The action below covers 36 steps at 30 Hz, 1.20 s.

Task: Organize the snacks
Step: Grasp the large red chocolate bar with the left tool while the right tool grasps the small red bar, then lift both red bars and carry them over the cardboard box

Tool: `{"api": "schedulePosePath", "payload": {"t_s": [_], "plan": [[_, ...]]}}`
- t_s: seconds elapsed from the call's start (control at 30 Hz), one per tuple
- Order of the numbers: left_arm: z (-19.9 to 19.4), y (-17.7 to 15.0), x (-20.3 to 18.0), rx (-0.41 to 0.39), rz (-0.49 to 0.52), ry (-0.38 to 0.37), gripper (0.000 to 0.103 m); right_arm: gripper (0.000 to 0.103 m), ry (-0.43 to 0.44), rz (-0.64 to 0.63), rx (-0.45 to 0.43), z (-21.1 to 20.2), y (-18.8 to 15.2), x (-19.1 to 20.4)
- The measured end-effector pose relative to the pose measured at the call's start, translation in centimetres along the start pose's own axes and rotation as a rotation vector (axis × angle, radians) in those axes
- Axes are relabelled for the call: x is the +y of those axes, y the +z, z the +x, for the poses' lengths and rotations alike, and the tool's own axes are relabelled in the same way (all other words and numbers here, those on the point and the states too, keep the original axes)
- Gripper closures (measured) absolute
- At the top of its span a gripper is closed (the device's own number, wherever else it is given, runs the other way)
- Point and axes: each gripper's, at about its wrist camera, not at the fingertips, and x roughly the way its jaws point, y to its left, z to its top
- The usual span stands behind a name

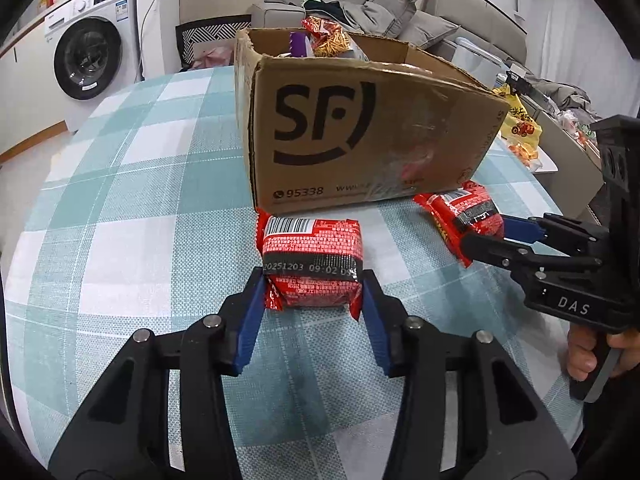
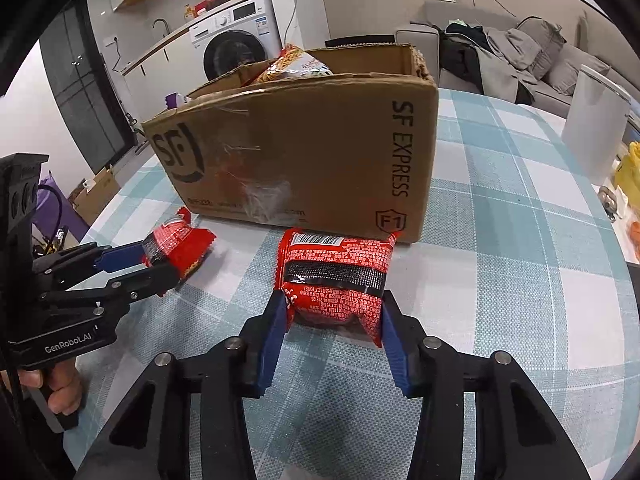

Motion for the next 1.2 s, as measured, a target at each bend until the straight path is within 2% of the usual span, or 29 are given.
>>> {"api": "schedulePosePath", "payload": {"t_s": [0.47,1.2], "plan": [[-1.4,0.1,-0.3,-0.032,-0.005,-0.037,0.061,0.058,0.056,-0.031,-0.067,-2.0,0.2,1.4],[-8.5,1.5,-2.4,-0.187,0.005,-0.040,0.061,0.058,0.074,-0.046,-0.195,-7.6,1.2,3.0]]}}
